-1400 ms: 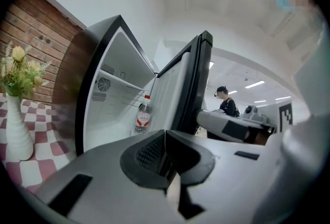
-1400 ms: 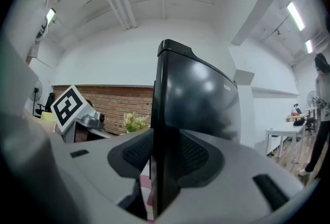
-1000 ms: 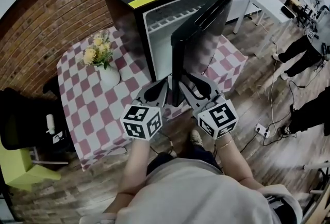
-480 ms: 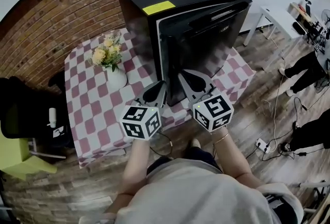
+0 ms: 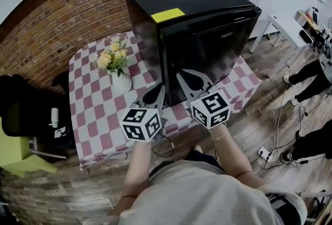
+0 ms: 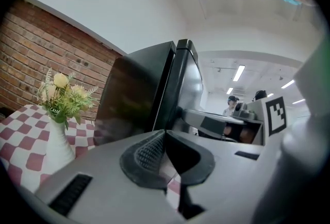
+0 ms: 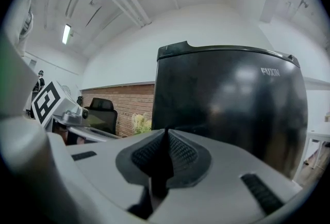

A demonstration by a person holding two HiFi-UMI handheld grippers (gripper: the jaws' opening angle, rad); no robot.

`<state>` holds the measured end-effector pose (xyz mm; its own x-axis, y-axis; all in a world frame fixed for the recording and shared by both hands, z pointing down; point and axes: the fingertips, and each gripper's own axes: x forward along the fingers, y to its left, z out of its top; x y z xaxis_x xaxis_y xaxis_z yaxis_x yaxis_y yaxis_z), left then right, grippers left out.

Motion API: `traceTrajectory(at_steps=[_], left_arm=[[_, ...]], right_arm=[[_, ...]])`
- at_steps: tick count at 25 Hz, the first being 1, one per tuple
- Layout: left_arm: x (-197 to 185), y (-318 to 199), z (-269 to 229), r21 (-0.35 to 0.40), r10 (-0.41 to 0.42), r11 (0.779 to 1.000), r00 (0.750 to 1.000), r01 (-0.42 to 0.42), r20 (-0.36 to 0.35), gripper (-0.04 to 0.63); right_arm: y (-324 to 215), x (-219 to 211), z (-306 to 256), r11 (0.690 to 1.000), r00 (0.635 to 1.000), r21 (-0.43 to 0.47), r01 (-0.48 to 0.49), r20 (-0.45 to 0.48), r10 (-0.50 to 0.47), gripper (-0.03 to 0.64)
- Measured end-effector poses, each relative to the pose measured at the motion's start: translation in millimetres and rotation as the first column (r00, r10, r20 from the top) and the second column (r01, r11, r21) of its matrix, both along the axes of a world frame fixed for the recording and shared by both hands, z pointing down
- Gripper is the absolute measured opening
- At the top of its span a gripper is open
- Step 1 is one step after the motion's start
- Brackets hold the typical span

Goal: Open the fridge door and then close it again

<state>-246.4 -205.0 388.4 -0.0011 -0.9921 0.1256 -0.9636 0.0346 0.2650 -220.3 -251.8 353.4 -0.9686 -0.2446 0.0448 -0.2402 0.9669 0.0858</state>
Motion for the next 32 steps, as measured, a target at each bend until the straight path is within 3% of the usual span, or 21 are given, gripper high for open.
traceTrajectory(at_steps=[15,22,27,32], left_arm=[[-0.2,9.1,4.2,-0.019,0.031,0.999,1.000,-0.031,-0.006,0.008],[13.5,14.8,-12.7,-0.002,0.109,0.994,0.994,-0.109,0.031,0.008],[32.4,21.0,-21.5,0.001,0.215,0.976,0.974,-0.216,0.063,0.008],[49.7,26.7,-21.5,0.002,0.263,0.964,0.962,-0.264,0.072,0.008]], right_arm=[[-5.6,-3.9,4.6,0.997,0.999,-0.050,-0.054,-0.004,0.054,0.000],[1.9,7.9,13.8,0.993,0.996,-0.077,-0.086,-0.022,0.085,0.000],[14.6,17.2,25.4,0.986,0.993,-0.117,-0.122,-0.017,0.121,0.000],[21.1,48.3,20.7,0.970,0.980,-0.160,-0.185,0.039,0.193,0.000]])
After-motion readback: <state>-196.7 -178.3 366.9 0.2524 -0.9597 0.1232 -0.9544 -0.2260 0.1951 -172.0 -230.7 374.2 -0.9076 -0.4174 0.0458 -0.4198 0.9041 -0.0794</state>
